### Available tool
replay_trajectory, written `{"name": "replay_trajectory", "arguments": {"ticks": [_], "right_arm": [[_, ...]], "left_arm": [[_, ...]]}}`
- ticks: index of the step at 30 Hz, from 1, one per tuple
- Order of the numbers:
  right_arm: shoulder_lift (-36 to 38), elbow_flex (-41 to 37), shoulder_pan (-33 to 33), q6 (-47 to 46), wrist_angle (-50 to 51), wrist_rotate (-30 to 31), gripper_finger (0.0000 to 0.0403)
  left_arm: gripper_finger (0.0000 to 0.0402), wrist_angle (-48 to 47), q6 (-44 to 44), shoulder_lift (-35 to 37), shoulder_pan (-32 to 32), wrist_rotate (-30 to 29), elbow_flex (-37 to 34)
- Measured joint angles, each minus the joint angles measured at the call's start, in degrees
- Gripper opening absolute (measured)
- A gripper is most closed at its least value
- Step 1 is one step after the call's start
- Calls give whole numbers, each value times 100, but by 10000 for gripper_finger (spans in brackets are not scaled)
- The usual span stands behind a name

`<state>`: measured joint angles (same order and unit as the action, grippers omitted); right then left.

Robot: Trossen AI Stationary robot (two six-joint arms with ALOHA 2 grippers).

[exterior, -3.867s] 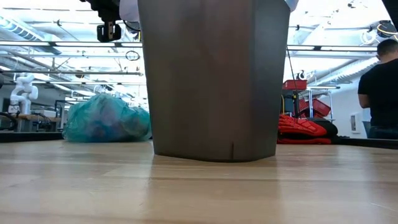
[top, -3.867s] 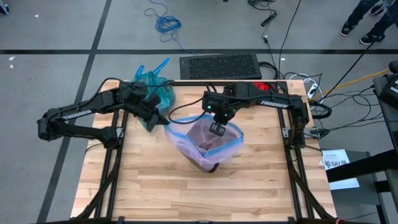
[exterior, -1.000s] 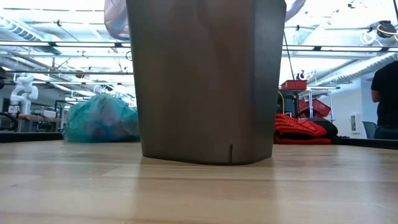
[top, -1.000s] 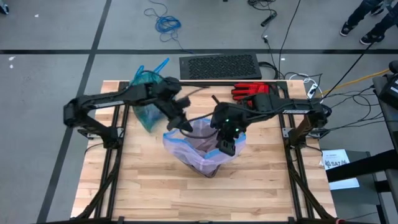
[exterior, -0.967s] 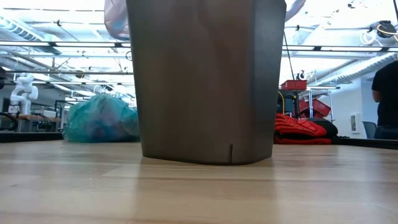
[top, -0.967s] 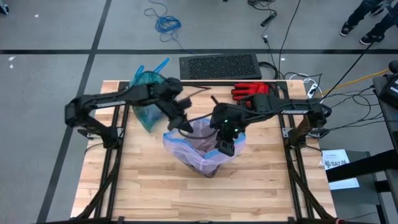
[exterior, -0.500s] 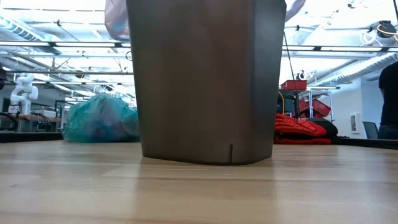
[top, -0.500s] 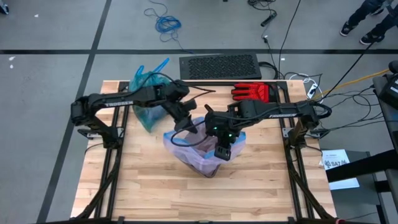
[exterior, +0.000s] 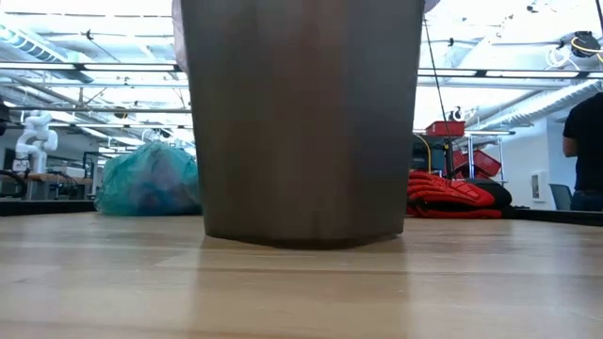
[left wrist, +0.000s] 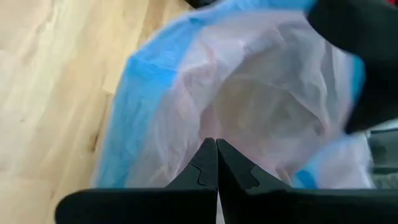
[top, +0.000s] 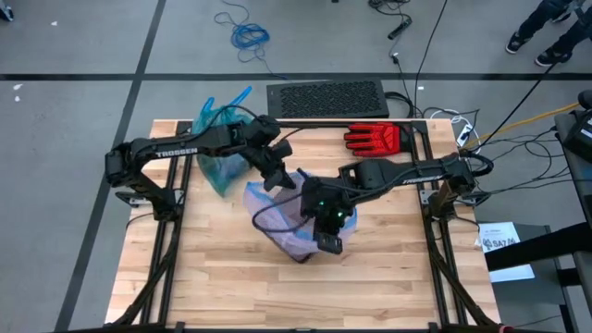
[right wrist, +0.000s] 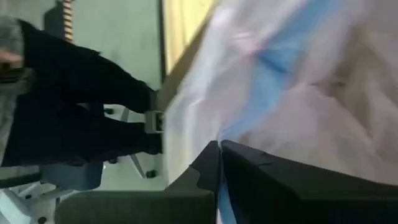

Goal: Place trash/remove bag and relplace
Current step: Insert the new pink trash bag into the trash bin

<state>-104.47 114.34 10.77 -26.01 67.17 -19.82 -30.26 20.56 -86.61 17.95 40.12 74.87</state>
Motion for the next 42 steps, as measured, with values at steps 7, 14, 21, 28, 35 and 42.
{"name": "replay_trajectory", "arguments": {"ticks": [7, 14, 21, 28, 35, 42], "right_arm": [[0, 0, 263, -31, -709, 226, 2], [0, 0, 360, -80, -1137, 342, 2], [0, 0, 338, -275, -1164, 405, 29], [0, 0, 107, -621, -1167, 481, 117], [16, 400, -279, -504, -1151, 468, 184], [26, 719, -830, -49, -441, 1370, 182]], "left_arm": [[0, 12, -40, 4, 123, -298, 0], [0, 219, -25, 11, 235, -317, -2], [0, 235, -5, 33, 276, -66, 168], [26, 249, -16, 35, 276, 186, 560], [32, 214, -25, 35, 500, 617, 1275], [3, -1059, -450, 472, 902, 738, 2043]]}}
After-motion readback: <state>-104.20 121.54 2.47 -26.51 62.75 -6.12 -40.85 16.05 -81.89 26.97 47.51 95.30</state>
